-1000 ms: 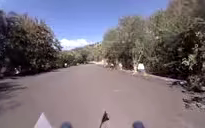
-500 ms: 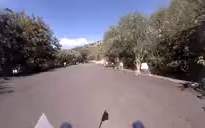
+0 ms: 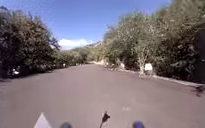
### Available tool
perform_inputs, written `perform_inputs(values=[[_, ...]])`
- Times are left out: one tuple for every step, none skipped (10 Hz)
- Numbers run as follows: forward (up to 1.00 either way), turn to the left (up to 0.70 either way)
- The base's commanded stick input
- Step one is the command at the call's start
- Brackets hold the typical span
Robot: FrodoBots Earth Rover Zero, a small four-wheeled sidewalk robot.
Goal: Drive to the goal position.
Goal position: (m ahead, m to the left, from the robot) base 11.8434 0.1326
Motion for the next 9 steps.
perform_inputs(values=[[0.85, 0.20], [0.85, 0.32], [0.85, 0.34], [0.85, 0.34], [0.85, 0.00], [0.85, 0.00], [0.85, 0.00], [0.85, 0.00], [0.85, 0.00]])
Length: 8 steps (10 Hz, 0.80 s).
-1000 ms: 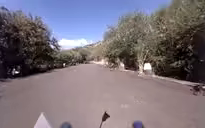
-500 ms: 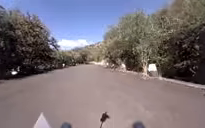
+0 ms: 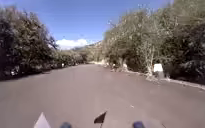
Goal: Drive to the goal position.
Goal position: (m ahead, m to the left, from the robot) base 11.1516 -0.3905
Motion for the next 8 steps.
perform_inputs(values=[[0.85, 0.00], [0.85, 0.00], [0.85, 0.00], [0.85, 0.00], [0.85, 0.00], [0.85, 0.00], [0.85, 0.00], [0.85, 0.00]])
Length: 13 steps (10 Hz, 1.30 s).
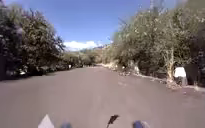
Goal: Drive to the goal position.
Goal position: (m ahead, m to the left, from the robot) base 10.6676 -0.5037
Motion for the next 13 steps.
perform_inputs(values=[[0.85, 0.00], [0.85, 0.00], [0.85, 0.00], [0.85, 0.00], [0.85, 0.00], [0.85, 0.00], [0.85, 0.00], [0.85, 0.00], [0.85, 0.00], [0.85, 0.00], [0.85, 0.00], [0.85, 0.00], [0.85, 0.00]])
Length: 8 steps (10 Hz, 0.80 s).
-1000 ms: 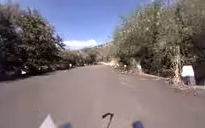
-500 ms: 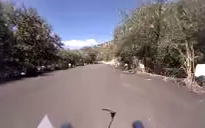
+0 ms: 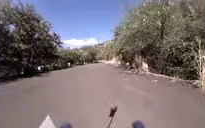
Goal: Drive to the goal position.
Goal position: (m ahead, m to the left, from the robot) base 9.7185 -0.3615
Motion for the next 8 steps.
perform_inputs(values=[[0.85, 0.00], [0.85, 0.00], [0.85, 0.00], [0.85, 0.00], [0.85, 0.00], [0.85, 0.00], [0.85, 0.00], [0.85, 0.00]])
